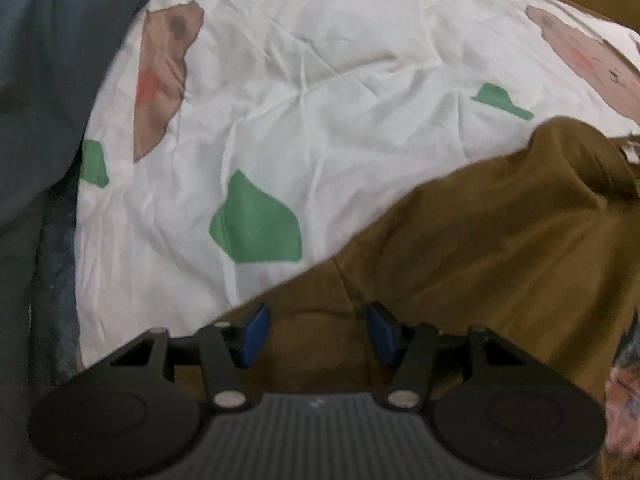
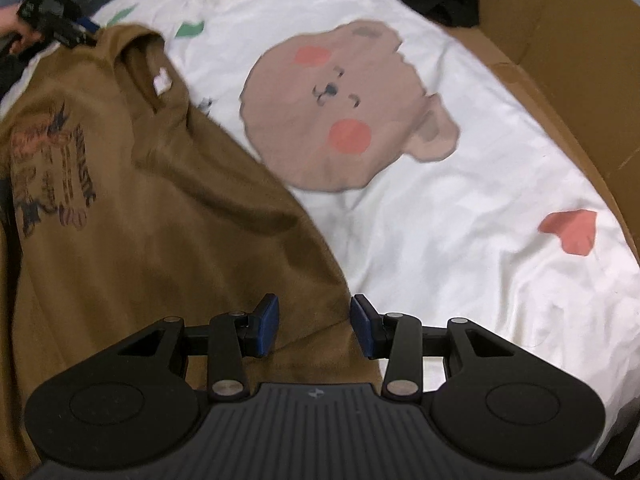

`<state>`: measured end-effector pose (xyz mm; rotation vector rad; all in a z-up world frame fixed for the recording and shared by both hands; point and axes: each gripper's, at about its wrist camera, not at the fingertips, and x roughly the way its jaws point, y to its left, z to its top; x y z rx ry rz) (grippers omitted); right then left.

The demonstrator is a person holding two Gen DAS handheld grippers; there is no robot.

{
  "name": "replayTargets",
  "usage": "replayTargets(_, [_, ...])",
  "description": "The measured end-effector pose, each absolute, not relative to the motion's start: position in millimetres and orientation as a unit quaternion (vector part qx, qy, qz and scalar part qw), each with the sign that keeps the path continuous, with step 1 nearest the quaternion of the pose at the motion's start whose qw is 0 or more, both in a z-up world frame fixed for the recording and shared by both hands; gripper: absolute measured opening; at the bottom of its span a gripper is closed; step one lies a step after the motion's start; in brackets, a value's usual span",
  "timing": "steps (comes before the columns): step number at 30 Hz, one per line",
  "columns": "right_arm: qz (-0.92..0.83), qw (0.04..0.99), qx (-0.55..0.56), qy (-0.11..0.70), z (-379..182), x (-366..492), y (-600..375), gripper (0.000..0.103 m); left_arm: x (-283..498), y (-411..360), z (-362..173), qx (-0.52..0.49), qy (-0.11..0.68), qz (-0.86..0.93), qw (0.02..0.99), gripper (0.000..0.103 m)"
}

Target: Fold clothes

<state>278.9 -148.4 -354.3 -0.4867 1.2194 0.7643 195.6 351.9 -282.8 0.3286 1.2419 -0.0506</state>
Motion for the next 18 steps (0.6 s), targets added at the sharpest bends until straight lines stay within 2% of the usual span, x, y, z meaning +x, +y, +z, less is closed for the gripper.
replayTargets(6, [0.343,0.717,-0.226,0.562,-355,272,-152,0.044,196,352,-261,0.163,0.546,-0.035,0.821,0.057])
replayTargets(9, [0.338,0.721,-0.217,0.565,-350,272,-157,0.044,202,354,-253,0.154,0.529,-0.025,0.834,0.050])
replayTargets(11, [0.336,0.723,-0.214,0.565,-349,272,-158,0.044,208,352,-252,0.153,0.518,-0.018,0.841,0.042])
replayTargets(13, [0.331,0.726,-0.211,0.565,-348,273,-160,0.044,213,345,-259,0.172,0.522,-0.021,0.835,0.039])
replayTargets(18, [0.330,0.724,-0.212,0.568,-350,274,-158,0.044,212,335,-281,0.202,0.537,-0.014,0.819,0.040])
